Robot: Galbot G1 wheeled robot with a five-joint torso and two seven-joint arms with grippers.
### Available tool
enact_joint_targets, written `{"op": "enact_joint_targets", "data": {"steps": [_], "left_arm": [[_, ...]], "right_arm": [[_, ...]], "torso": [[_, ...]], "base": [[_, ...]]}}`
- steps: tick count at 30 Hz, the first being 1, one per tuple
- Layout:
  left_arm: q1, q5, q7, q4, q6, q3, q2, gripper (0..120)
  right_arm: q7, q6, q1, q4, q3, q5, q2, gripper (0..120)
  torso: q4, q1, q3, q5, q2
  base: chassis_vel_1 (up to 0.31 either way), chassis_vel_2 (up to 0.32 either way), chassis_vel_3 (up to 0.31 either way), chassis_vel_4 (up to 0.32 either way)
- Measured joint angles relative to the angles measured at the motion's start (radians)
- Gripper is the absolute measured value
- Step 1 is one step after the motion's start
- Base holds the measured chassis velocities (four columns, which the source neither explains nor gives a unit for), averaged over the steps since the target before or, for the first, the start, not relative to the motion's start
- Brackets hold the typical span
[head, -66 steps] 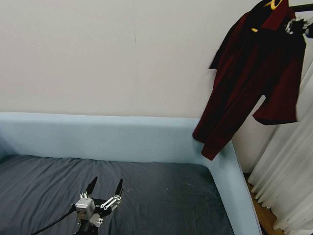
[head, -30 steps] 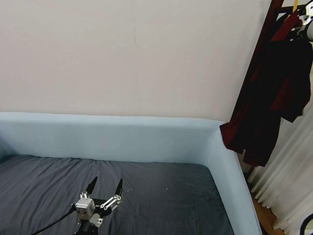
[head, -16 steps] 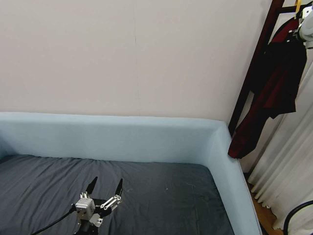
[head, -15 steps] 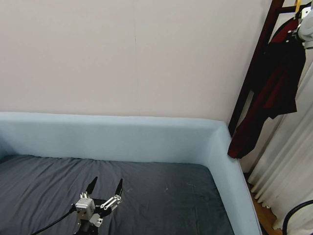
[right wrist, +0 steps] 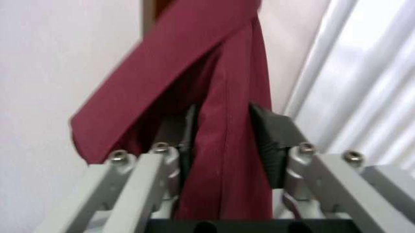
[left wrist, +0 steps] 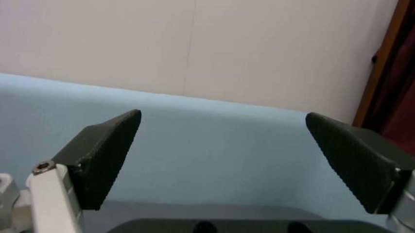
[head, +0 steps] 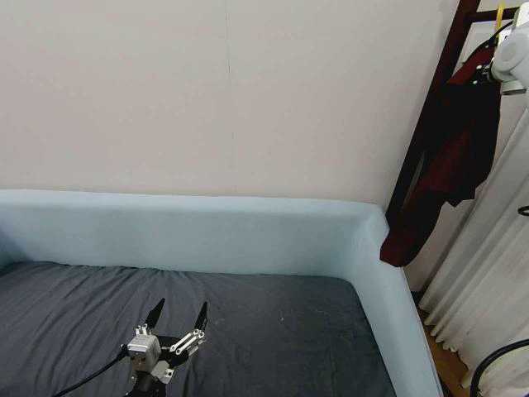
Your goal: Pick up the clothes from the sofa and hang them on the clothes hanger.
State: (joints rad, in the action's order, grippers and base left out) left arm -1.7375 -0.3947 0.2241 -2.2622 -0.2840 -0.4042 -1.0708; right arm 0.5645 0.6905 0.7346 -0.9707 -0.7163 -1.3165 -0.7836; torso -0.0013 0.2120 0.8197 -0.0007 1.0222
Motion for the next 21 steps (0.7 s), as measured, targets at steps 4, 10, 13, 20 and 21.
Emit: {"op": "enact_joint_targets", "data": {"steps": [4, 10, 13, 20, 21], "left_arm": [[0.0, 0.0, 0.0, 0.0, 0.0, 0.0, 0.0, 100], [0.0, 0.0, 0.0, 0.0, 0.0, 0.0, 0.0, 100], [0.0, 0.0, 0.0, 0.0, 0.0, 0.0, 0.0, 100], [0.0, 0.0, 0.0, 0.0, 0.0, 0.0, 0.0, 100], [0.0, 0.0, 0.0, 0.0, 0.0, 0.0, 0.0, 100]], "right_arm": [[0.009, -0.011, -0.035, -0.162, 0.025, 0.008, 0.064, 55], [0.025, -0.023, -0.091, -0.338, 0.072, 0.014, 0.141, 81], [0.035, -0.036, -0.147, -0.456, 0.128, 0.024, 0.191, 89], [-0.058, -0.205, -0.372, -0.727, 0.315, 0.024, 0.297, 100], [-0.084, -0.227, -0.433, -0.784, 0.371, -0.007, 0.315, 100]], "torso": [[-0.0001, 0.0, 0.0, 0.0, 0.0], [-0.0002, 0.0, 0.0, -0.0002, 0.0], [0.0, 0.0, 0.0, -0.0004, 0.0], [-0.0001, 0.0, 0.0, 0.0, 0.0], [0.0001, 0.0, 0.0, 0.0, 0.0]], "base": [[0.0, 0.0, 0.0, 0.0], [0.0, 0.0, 0.0, 0.0], [0.0, 0.0, 0.0, 0.0], [0.0, 0.0, 0.0, 0.0], [0.0, 0.0, 0.0, 0.0]]}}
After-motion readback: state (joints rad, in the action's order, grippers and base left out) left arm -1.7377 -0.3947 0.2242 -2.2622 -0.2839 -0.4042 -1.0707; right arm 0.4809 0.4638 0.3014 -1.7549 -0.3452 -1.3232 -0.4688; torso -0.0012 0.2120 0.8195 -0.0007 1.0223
